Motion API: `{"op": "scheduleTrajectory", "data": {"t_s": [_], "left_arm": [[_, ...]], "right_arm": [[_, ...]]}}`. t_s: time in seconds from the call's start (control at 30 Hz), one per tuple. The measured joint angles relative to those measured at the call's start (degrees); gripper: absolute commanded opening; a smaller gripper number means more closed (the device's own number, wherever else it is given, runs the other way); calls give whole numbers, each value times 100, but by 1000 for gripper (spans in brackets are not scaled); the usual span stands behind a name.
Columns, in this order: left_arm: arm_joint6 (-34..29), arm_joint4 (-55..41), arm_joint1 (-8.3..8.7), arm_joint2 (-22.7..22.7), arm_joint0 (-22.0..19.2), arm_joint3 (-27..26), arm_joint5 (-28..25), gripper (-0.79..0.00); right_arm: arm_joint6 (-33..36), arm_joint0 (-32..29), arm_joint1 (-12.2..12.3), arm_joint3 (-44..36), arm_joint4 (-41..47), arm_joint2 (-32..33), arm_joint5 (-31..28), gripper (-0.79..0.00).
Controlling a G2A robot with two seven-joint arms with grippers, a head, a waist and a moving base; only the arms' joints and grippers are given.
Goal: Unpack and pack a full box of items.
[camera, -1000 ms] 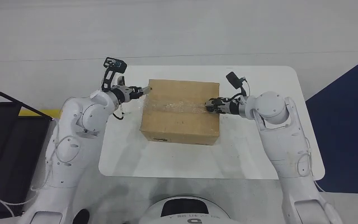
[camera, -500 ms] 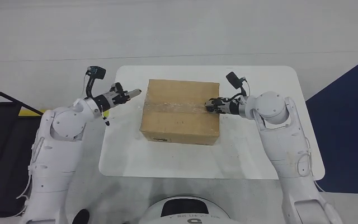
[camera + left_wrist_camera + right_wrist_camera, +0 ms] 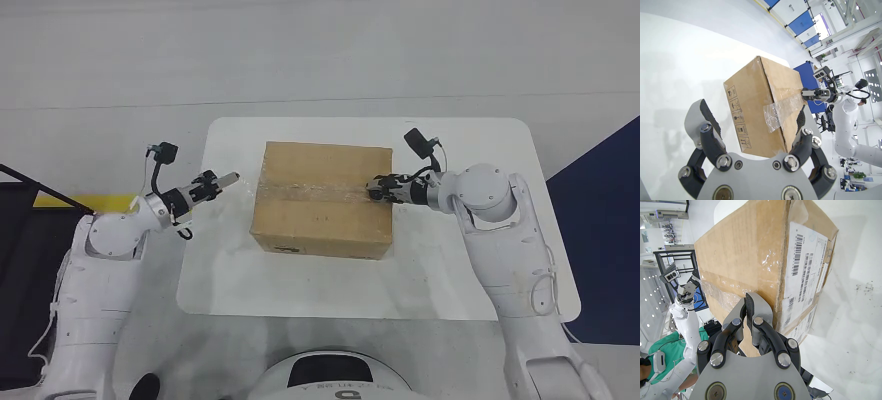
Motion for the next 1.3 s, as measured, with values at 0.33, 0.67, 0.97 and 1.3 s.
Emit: {"op": "scheduleTrajectory", "data": {"t_s": [0.33,0.67,0.97,1.3], "left_arm": [[-1160,-1646,-12,380,-470,814,-170,0],[-1562,-2031,23,560,-906,1519,53,-413],[-1651,-2179,38,733,-1040,1721,112,-702],[-1739,-2490,77,730,-1108,1797,-44,-785]], "right_arm": [[0,0,0,0,0,0,0,-785],[0,0,0,0,0,0,0,-785],[0,0,0,0,0,0,0,-785],[0,0,0,0,0,0,0,-785]]}}
